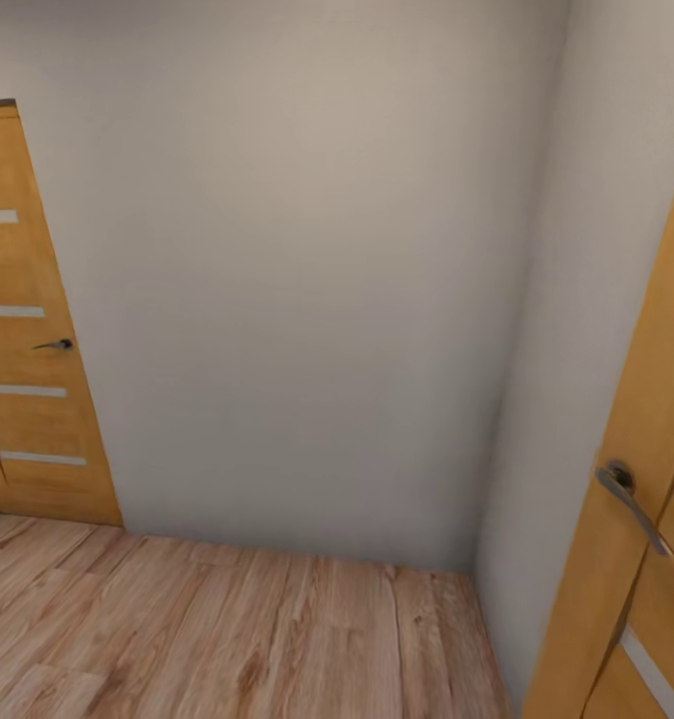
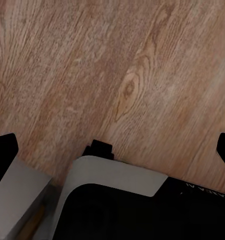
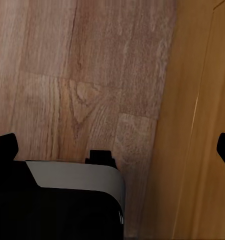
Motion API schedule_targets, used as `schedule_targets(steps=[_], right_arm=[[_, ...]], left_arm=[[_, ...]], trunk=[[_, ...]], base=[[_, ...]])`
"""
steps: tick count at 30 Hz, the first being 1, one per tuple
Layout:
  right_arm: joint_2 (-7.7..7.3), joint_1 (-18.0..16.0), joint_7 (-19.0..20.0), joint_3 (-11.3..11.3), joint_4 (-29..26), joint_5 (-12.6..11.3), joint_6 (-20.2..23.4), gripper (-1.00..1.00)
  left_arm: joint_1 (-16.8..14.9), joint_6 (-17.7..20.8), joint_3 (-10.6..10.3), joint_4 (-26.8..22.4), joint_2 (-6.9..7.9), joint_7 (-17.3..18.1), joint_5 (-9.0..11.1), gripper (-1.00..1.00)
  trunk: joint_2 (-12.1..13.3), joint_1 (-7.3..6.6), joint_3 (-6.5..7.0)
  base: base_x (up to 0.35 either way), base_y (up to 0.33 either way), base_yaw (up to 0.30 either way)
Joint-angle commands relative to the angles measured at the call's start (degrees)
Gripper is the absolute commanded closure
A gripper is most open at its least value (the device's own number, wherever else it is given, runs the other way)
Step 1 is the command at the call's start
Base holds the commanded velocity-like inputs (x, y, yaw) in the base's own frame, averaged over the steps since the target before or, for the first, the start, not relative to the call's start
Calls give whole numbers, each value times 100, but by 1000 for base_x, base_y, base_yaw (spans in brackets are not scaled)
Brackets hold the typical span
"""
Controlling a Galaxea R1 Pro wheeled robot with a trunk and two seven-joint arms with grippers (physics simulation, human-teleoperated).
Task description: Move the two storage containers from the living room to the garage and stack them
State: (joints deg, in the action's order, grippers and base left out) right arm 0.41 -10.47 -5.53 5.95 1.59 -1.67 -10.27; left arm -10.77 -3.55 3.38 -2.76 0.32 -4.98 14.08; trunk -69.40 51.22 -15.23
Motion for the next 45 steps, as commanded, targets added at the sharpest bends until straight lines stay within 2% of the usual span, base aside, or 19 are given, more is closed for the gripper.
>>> schedule_targets(steps=[1,26,34,45], right_arm=[[3,-8,-24,46,17,-17,-27,-100],[47,-8,-20,20,17,-30,-53,-100],[48,-8,-79,19,17,-27,-54,-100],[47,-8,-71,28,17,-9,-46,-100]], left_arm=[[-4,-17,31,4,0,-3,7,-100],[-4,-23,31,4,2,-3,6,-100],[-4,-28,31,4,5,-10,7,-100],[-4,-32,31,11,6,-12,7,-100]], trunk=[[-4,4,-7],[-4,4,-7],[-4,4,-7],[-4,4,-7]], base=[[318,0,0],[318,0,4],[316,0,227],[20,0,274]])
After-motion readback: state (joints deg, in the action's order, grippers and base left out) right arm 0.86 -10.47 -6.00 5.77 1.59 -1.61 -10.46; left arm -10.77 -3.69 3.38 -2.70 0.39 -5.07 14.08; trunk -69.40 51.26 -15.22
